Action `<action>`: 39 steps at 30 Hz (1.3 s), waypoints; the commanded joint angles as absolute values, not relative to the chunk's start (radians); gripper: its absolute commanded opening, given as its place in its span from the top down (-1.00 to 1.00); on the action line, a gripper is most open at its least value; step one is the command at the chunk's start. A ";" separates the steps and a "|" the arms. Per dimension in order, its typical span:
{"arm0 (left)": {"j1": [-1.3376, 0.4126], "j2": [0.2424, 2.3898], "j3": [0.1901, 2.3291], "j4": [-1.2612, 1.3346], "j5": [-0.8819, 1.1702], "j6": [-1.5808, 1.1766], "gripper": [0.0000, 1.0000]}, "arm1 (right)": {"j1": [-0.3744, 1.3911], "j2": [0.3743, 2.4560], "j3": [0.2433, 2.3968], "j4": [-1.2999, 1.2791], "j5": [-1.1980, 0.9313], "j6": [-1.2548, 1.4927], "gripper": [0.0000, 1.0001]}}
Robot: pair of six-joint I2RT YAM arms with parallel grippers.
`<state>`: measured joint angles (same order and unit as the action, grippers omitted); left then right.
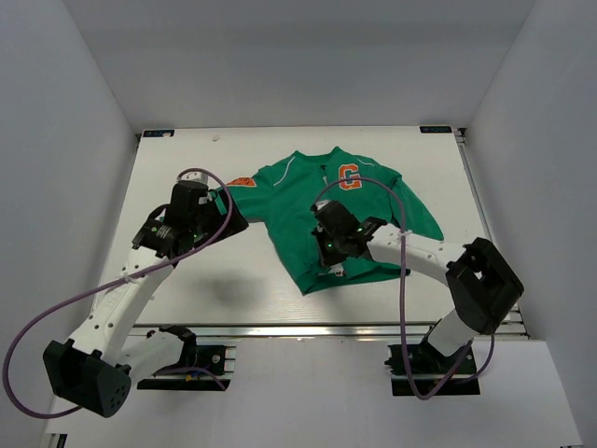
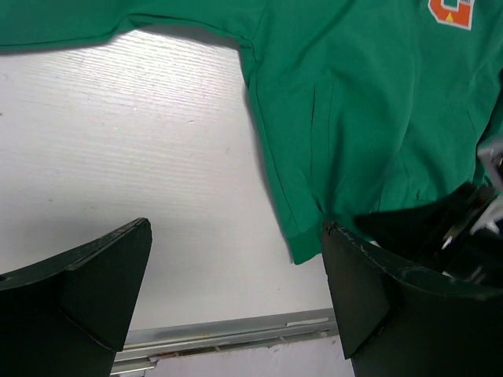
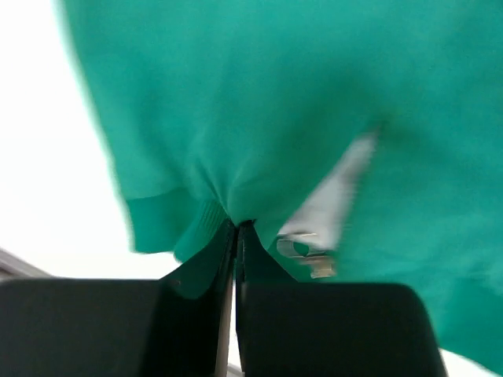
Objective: Zip up the jacket
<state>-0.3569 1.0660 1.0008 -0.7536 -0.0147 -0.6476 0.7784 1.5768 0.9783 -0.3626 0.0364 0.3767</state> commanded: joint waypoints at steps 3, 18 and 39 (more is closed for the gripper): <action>-0.356 1.022 1.028 -0.810 -0.084 -0.664 -0.96 | 0.992 1.566 1.089 -0.400 0.120 0.460 1.00; -0.356 1.042 1.017 -0.876 -0.034 -0.629 -0.96 | 1.164 1.578 1.160 -0.368 0.165 0.514 -0.71; -0.747 1.324 0.897 -0.759 0.112 -0.583 -0.90 | 0.749 0.972 0.707 -0.437 0.084 0.581 -0.78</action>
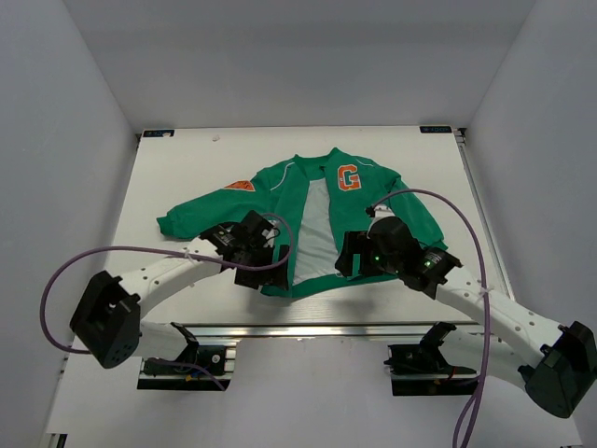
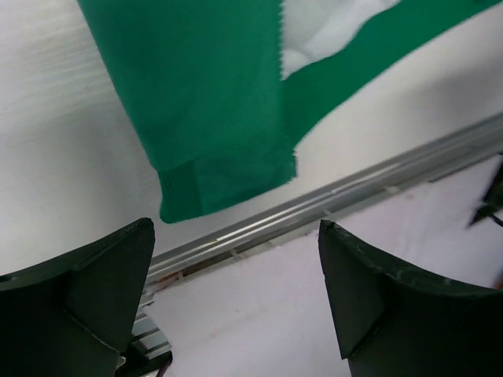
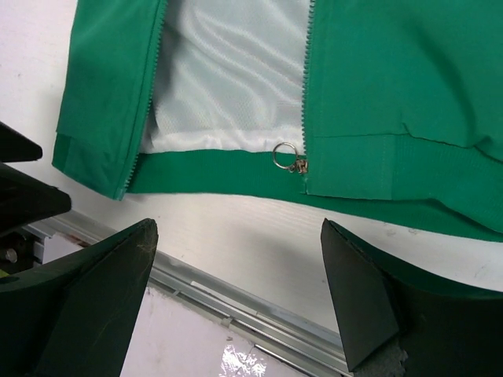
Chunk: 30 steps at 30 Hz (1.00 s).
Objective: Zip up the jacket
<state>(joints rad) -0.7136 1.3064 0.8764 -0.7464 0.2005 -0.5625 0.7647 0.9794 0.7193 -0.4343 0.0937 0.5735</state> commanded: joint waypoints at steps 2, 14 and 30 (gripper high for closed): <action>-0.788 1.353 0.933 -0.746 0.088 -0.595 -0.82 | 0.742 0.992 0.706 -0.439 0.077 0.581 -0.78; -0.822 1.471 0.985 -0.752 -0.023 -0.630 -0.43 | 0.716 1.045 0.687 -0.413 0.069 0.571 -0.78; -0.822 1.591 0.957 -0.686 -0.032 -0.621 0.30 | 0.715 1.219 0.749 -0.391 0.196 0.391 -0.60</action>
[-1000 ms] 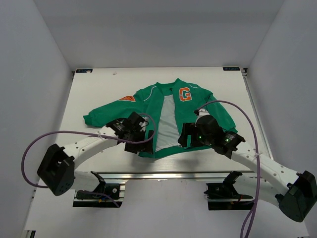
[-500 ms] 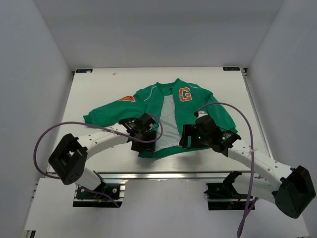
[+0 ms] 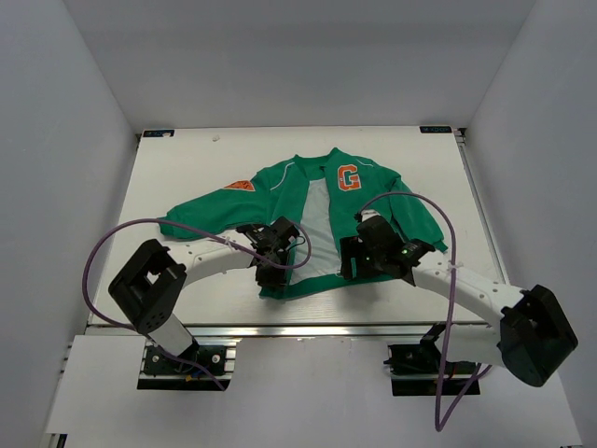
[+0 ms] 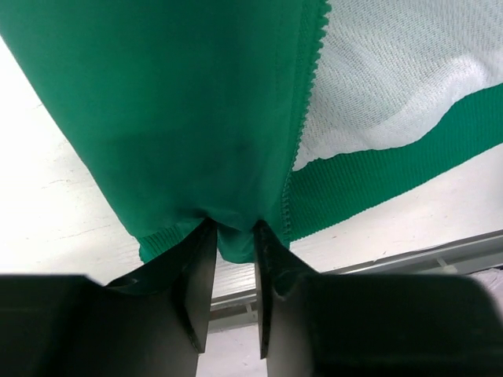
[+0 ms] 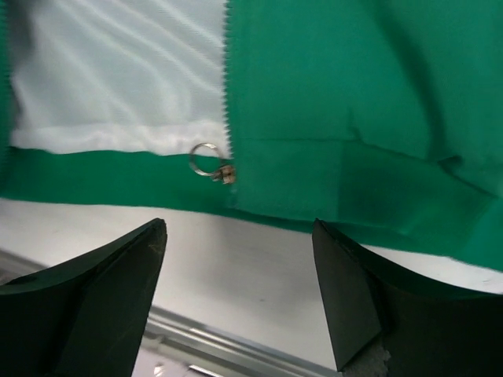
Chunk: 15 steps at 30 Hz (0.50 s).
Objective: Zip up the jacket
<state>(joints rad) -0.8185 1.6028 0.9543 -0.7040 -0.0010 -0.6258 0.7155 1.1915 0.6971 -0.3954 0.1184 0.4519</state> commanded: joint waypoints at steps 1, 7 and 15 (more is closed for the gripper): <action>-0.824 1.589 0.957 -0.686 -0.029 -0.621 0.38 | 0.715 1.229 0.756 -0.393 0.202 0.377 -0.57; -0.824 1.572 0.953 -0.683 -0.034 -0.617 0.90 | 0.715 1.272 0.752 -0.353 0.218 0.328 -0.49; -0.822 1.529 0.948 -0.680 -0.018 -0.612 1.00 | 0.715 1.353 0.742 -0.264 0.182 0.239 -0.25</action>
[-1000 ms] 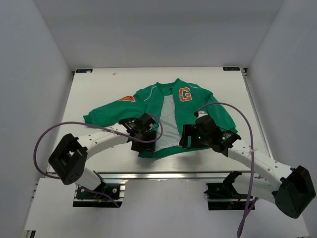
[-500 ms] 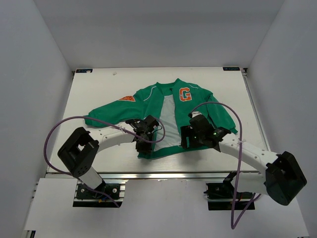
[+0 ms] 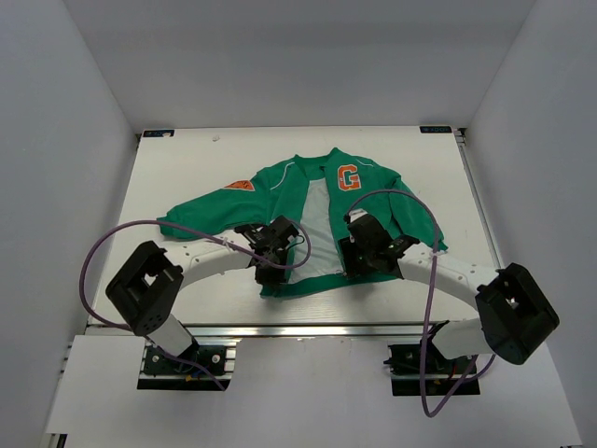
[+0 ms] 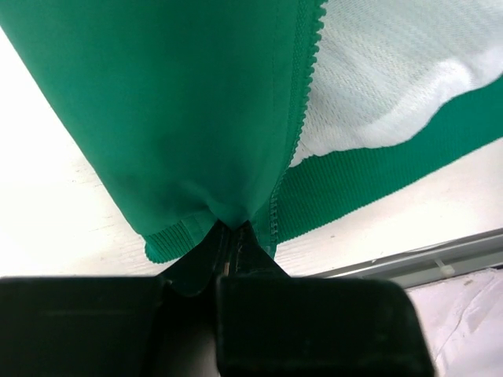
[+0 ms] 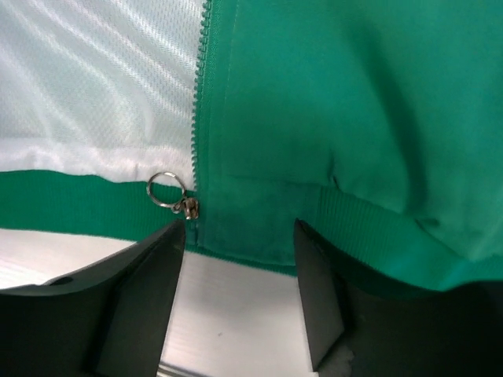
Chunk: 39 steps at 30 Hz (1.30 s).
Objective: Zip up the jacket
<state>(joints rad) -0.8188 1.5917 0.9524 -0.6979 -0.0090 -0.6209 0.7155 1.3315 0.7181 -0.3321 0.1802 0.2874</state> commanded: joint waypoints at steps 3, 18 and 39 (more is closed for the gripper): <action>-0.822 1.513 0.954 -0.684 -0.015 -0.612 1.00 | 0.715 1.384 0.742 -0.255 0.193 0.239 -0.08; -0.822 1.427 0.989 -0.687 -0.003 -0.614 1.00 | 0.715 1.433 0.699 -0.256 0.196 0.293 0.08; -0.822 1.491 0.969 -0.575 0.067 -0.621 0.95 | 0.715 1.189 0.744 -0.376 -0.021 0.319 1.00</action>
